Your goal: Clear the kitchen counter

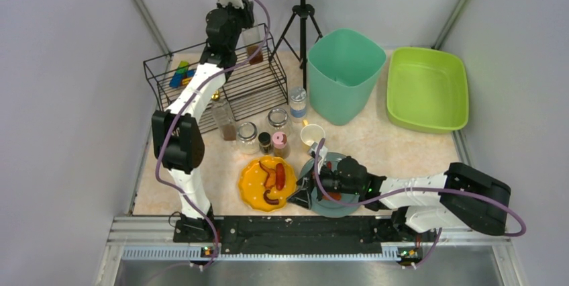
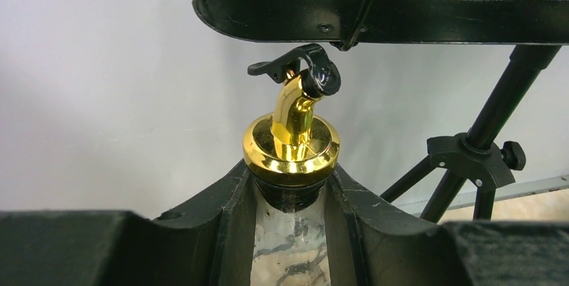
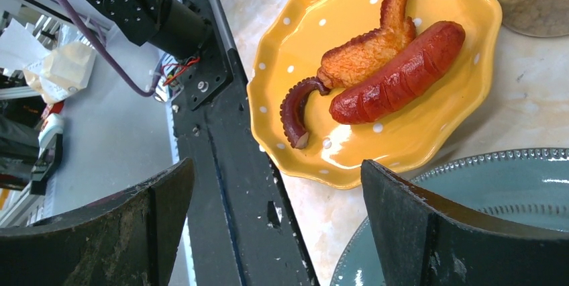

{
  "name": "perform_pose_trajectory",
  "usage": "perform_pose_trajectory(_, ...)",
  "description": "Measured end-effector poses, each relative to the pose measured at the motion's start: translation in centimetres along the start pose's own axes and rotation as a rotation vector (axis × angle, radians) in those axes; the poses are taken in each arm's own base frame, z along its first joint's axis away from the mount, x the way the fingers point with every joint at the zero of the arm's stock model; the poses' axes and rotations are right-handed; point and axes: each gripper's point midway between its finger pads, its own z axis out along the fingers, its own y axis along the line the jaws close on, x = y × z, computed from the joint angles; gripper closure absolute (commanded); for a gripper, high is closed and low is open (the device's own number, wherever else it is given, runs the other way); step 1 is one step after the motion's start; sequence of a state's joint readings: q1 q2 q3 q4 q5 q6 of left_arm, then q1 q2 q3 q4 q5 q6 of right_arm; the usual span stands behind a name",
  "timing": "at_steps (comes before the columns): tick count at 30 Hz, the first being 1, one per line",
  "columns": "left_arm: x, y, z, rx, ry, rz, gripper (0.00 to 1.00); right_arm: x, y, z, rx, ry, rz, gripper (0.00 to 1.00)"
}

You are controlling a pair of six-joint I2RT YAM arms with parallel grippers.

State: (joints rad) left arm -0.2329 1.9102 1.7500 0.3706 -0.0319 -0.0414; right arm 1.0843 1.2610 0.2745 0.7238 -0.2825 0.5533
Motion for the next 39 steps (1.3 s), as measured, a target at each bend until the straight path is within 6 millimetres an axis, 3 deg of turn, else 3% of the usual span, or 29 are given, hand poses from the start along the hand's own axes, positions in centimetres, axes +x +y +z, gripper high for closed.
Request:
perform_pose_trajectory(4, 0.1, -0.3, 0.0, 0.019, -0.010, 0.014, 0.63, 0.0, 0.1, 0.1, -0.004, -0.002, -0.001, 0.07)
perform_pose_trajectory(13, -0.1, -0.7, -1.0, 0.048, -0.043, 0.042, 0.38, 0.3, 0.0, 0.1, -0.005, 0.011, 0.007, 0.07)
perform_pose_trajectory(20, -2.2, -1.6, -2.1, 0.082, -0.068, 0.056, 0.04, 0.4, 0.0, 0.1, -0.006, 0.014, 0.007, 0.07)
perform_pose_trajectory(29, -5.5, -2.8, -4.4, 0.136, -0.052, 0.013, 0.01, 0.9, -0.4, -0.3, 0.015, 0.043, -0.026, 0.05)
perform_pose_trajectory(35, -7.7, -3.4, -7.0, 0.147, 0.029, -0.080, 0.01, -0.7, -1.1, -0.8, 0.090, 0.004, -0.051, 0.01)
perform_pose_trajectory(39, -9.2, -3.7, -9.8, 0.157, 0.072, -0.115, 0.01, -1.4, -1.3, -1.2, 0.117, -0.019, -0.054, 0.01)
